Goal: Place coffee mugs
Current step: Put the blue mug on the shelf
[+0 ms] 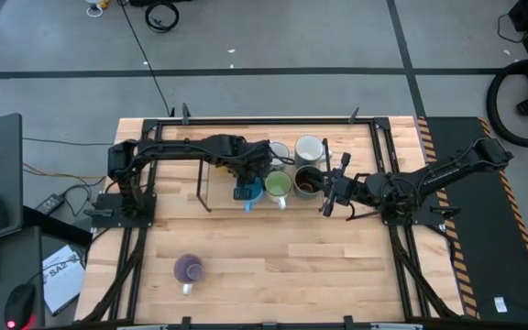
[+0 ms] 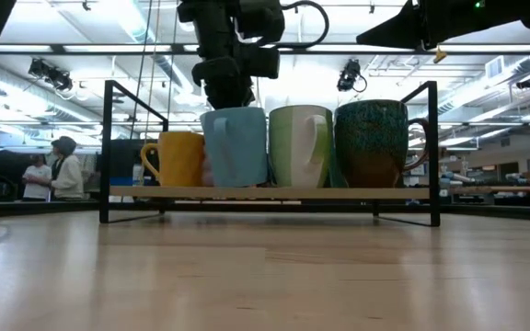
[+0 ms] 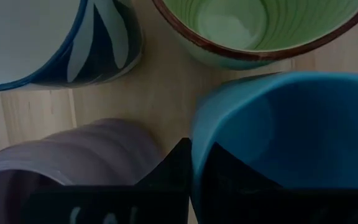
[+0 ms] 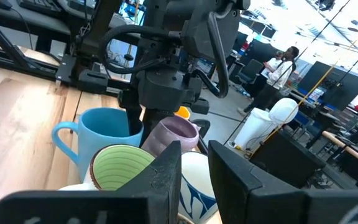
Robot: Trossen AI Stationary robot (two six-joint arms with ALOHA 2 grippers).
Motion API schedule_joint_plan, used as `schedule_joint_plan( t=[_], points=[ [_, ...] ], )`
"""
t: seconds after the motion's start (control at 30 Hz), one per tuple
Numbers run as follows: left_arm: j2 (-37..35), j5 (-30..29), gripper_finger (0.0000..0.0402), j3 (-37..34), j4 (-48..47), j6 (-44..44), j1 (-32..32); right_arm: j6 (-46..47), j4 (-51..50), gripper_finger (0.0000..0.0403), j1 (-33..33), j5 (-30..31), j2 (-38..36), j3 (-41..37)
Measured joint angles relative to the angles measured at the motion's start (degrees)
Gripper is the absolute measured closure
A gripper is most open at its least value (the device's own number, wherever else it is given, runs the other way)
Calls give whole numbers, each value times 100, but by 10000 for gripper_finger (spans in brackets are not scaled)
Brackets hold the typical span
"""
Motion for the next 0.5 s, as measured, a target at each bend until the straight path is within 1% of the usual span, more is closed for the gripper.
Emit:
schedule_joint_plan(
  t=[0.23, 0.5],
  points=[
    [16, -276, 350, -11, -16, 44, 3, -2, 0, 317, 0, -64, 0, 0],
    [17, -301, 347, -13, 47, 114, -5, -4, 0, 317, 0, -64, 0, 0]
  ],
)
